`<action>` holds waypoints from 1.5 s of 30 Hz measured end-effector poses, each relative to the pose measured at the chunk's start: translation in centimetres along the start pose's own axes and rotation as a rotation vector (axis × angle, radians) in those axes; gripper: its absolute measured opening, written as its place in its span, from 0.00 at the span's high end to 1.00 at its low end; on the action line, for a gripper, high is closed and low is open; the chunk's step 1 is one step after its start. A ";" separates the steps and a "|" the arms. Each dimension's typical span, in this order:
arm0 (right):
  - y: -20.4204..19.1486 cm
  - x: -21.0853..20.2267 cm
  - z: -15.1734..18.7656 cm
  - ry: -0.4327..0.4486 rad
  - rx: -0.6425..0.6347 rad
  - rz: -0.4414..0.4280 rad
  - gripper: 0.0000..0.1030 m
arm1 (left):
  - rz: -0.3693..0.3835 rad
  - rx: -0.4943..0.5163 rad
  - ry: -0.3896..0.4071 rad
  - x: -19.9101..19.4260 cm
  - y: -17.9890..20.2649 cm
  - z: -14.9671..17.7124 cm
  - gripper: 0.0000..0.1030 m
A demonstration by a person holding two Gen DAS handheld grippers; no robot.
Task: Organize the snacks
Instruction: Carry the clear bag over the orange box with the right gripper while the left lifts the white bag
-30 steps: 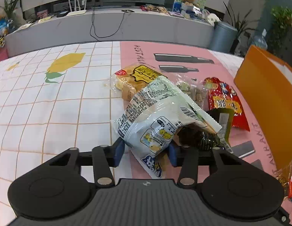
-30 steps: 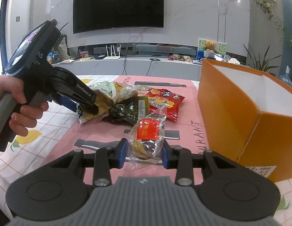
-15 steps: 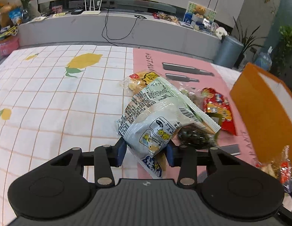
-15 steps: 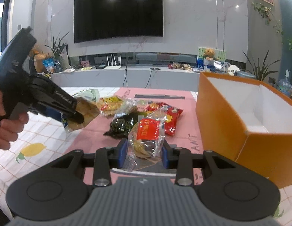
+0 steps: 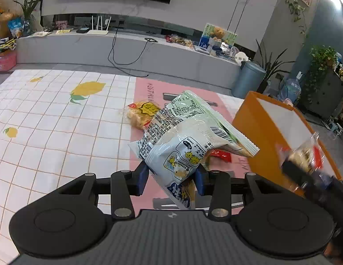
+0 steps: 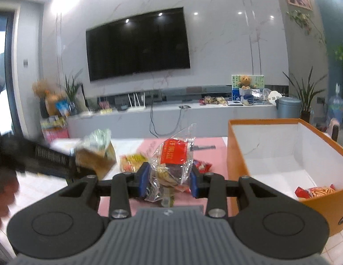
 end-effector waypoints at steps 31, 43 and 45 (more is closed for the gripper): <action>15.7 3.0 -4.7 -0.259 0.261 0.106 0.66 | 0.183 0.076 -0.028 0.9 12.3 -1.7 0.54; 16.4 6.7 -1.8 -0.458 0.298 0.135 0.66 | 0.209 0.151 -0.063 1.8 15.0 -0.2 0.54; 16.3 6.6 -1.8 -0.465 0.304 0.130 0.65 | 0.211 0.156 -0.064 1.7 15.3 -0.1 0.54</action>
Point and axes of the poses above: each gripper's, at about its wrist camera, not at the fingertips, and x roughly the way its jaws point, y to its right, z to its underside, the point moved 2 cm from there along x, roughly the way its jaws point, and after that the axes turned 1 degree about x, right-handed, at the moved point
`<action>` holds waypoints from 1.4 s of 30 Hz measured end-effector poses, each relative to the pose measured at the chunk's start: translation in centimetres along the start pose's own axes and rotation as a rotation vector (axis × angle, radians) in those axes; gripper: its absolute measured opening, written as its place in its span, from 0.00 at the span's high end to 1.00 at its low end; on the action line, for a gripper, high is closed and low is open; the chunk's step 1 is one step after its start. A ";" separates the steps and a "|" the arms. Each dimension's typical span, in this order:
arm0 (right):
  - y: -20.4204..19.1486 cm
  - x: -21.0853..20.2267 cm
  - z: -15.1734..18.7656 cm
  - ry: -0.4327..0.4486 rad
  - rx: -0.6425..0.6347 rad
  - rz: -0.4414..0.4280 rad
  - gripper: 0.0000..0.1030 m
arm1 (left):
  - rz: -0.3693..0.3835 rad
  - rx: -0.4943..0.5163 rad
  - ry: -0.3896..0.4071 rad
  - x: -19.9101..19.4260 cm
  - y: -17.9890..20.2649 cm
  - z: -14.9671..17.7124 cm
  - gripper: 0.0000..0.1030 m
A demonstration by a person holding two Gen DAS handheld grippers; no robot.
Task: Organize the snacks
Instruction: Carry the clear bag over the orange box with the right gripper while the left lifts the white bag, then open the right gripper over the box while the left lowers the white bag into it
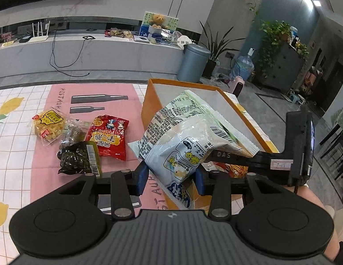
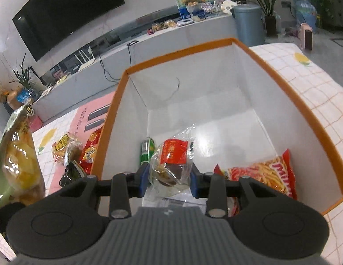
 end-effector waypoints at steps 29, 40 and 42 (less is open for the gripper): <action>5.7 -8.7 -1.3 0.171 0.211 0.018 0.30 | 0.002 0.032 -0.018 1.4 6.1 -2.1 0.54; 9.4 -12.5 -1.7 0.289 0.280 0.063 0.30 | 0.052 -0.032 -0.105 9.7 8.6 -3.2 0.54; 9.8 -12.7 -1.9 0.291 0.309 0.061 0.30 | 0.064 -0.016 -0.128 11.3 9.2 -3.3 0.54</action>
Point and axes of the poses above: each gripper's, at about its wrist camera, not at the fingertips, and x roughly the way its jaws point, y to its right, z to its underside, the point moved 2 cm from there along x, roughly the way its jaws point, and after that the axes turned 1 degree about x, right-handed, at the moved point
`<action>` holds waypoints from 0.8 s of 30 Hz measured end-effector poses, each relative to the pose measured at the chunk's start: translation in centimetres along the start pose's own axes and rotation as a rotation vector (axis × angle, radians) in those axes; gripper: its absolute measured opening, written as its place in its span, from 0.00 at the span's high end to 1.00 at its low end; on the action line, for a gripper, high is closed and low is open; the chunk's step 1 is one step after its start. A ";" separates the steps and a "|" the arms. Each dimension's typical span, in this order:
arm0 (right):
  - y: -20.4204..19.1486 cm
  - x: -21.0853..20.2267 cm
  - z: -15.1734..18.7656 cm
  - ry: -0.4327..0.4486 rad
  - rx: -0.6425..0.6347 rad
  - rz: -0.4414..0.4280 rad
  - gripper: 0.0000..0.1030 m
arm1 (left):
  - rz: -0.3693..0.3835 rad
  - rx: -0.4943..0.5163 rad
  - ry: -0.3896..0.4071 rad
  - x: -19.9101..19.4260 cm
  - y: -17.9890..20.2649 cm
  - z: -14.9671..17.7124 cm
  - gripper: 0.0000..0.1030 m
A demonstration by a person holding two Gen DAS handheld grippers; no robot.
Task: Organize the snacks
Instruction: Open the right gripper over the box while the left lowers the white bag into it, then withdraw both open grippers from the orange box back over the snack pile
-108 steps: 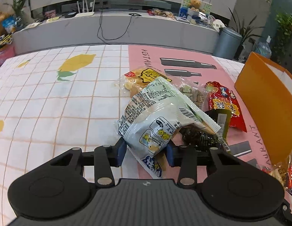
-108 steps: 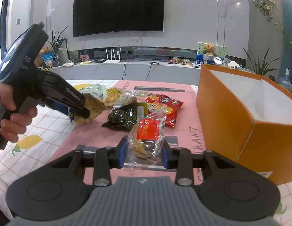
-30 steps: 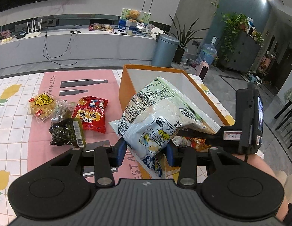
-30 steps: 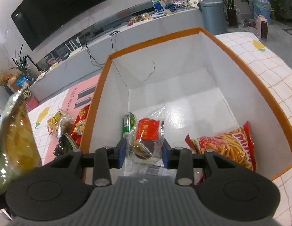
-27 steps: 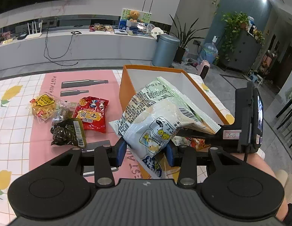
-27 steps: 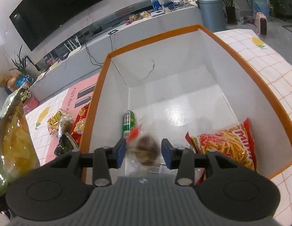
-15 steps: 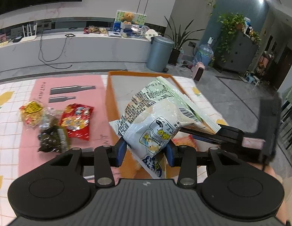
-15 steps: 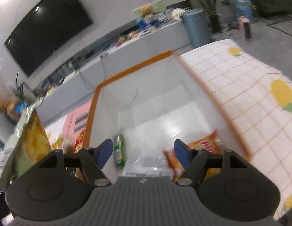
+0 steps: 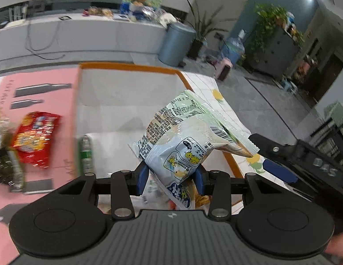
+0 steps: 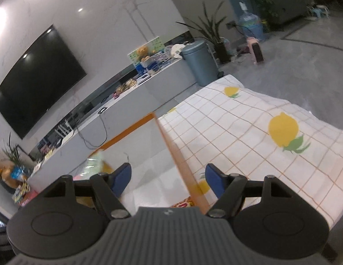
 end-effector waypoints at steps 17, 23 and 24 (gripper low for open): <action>-0.5 0.5 -0.4 0.023 0.006 0.017 0.30 | -0.140 0.061 0.008 4.2 1.4 0.4 0.32; -0.8 0.6 -0.4 0.026 0.007 0.003 0.30 | -0.101 0.077 0.022 2.5 1.6 0.8 0.17; -0.7 0.5 -0.4 0.029 0.013 -0.003 0.30 | -0.106 0.081 0.025 2.1 1.7 0.8 0.17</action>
Point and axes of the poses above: each gripper's, at about its wrist camera, not at the fingertips, and x roughly the way its jaws point, y to its right, z to its underside, the point moved 2 cm from there along x, roughly the way its jaws point, and after that the axes turned 1 degree about x, right-handed, at the moved point
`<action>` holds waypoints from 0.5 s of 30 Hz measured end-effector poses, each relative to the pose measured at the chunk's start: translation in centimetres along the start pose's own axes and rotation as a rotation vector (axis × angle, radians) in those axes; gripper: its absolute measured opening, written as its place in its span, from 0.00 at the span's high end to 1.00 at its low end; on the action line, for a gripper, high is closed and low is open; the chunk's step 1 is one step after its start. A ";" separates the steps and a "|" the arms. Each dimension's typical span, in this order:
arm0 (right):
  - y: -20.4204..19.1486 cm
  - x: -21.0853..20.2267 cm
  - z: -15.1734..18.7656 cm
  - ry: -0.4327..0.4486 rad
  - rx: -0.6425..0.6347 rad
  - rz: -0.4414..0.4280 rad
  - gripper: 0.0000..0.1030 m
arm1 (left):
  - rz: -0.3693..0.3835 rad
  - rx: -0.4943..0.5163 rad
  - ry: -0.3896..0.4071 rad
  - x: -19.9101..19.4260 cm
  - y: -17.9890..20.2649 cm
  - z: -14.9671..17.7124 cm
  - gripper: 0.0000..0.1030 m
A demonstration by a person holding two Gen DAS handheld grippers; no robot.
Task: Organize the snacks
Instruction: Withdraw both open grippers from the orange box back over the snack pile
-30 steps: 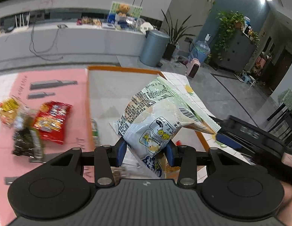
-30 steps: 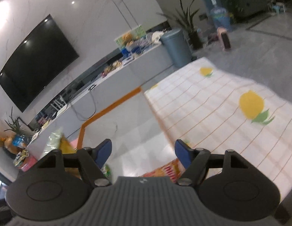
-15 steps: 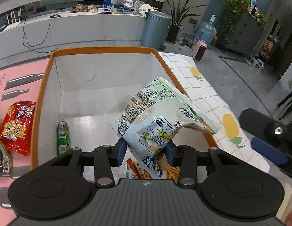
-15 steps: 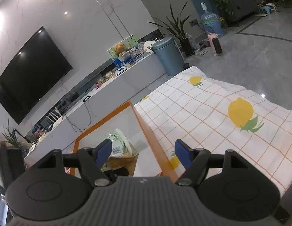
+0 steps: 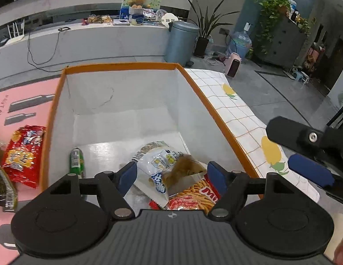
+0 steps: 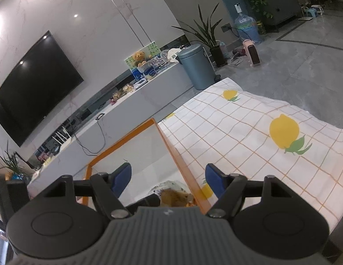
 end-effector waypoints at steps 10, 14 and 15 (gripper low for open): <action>-0.3 -0.4 -0.1 0.031 0.000 -0.023 0.30 | -0.022 -0.044 0.066 -5.0 -1.2 -0.4 0.17; -1.0 -0.4 0.1 0.045 -0.023 -0.033 0.30 | -0.042 -0.069 0.105 -7.2 -2.4 -1.1 0.17; -1.2 -0.4 0.2 0.046 -0.026 -0.036 0.30 | -0.058 -0.081 0.115 -7.6 -2.7 -1.2 0.17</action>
Point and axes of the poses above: each gripper's, at about its wrist camera, not at the fingertips, and x roughly the way its jaws point, y to its right, z to its underside, the point moved 2 cm from there along x, roughly the way its jaws point, and after that the axes turned 1 degree about x, right-handed, at the moved point
